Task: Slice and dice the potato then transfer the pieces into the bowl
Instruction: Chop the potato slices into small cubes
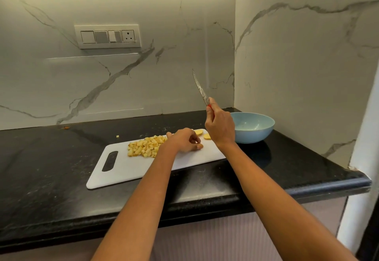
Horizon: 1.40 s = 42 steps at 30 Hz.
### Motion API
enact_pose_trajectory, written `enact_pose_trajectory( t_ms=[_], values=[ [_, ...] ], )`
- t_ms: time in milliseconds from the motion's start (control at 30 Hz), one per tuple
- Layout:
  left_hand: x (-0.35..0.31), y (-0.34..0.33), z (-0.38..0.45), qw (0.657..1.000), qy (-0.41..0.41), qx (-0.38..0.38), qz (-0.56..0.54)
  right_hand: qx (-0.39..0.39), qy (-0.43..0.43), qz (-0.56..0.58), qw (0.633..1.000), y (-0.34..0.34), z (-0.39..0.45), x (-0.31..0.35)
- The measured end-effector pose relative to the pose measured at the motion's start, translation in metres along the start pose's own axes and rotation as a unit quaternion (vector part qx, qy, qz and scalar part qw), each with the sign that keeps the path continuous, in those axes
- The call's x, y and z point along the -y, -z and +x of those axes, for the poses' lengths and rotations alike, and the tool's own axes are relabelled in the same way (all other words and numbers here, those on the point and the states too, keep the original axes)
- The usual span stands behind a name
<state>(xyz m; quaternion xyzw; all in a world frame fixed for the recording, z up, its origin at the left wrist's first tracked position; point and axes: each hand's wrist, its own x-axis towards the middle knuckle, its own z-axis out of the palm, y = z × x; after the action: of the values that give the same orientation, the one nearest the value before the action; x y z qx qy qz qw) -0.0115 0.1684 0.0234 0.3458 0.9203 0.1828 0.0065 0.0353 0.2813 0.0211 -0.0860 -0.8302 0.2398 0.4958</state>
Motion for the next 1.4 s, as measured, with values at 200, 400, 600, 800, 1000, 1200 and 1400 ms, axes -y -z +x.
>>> enact_pose_trajectory(
  t_ms=[200, 400, 600, 800, 1000, 1200, 1400],
  values=[
    [0.0, -0.001, -0.003, 0.998, 0.004, -0.005, 0.055, -0.002, -0.005, 0.001, 1.0, 0.005, -0.003, 0.003],
    [-0.006, 0.003, -0.003, 0.993, 0.014, 0.033, 0.116, -0.002, -0.003, 0.0, 1.0, 0.005, -0.004, 0.003],
    [0.003, 0.01, -0.008, 0.999, -0.025, 0.04, 0.01, -0.006, -0.002, -0.001, 1.0, 0.005, -0.001, 0.003],
    [0.019, 0.012, -0.018, 1.0, -0.003, -0.012, -0.026, 0.011, -0.021, 0.002, 1.0, 0.011, -0.007, 0.007],
    [0.023, 0.001, -0.037, 0.991, 0.027, -0.114, -0.062, 0.138, -0.059, -0.024, 0.988, 0.022, -0.026, 0.013],
    [0.02, -0.007, -0.049, 0.988, -0.006, -0.122, -0.091, 0.236, -0.093, -0.095, 0.963, 0.044, -0.06, 0.031],
    [0.015, -0.007, -0.052, 0.984, 0.021, -0.114, -0.135, 0.263, -0.058, -0.197, 0.943, 0.061, -0.086, 0.052]
  ],
)
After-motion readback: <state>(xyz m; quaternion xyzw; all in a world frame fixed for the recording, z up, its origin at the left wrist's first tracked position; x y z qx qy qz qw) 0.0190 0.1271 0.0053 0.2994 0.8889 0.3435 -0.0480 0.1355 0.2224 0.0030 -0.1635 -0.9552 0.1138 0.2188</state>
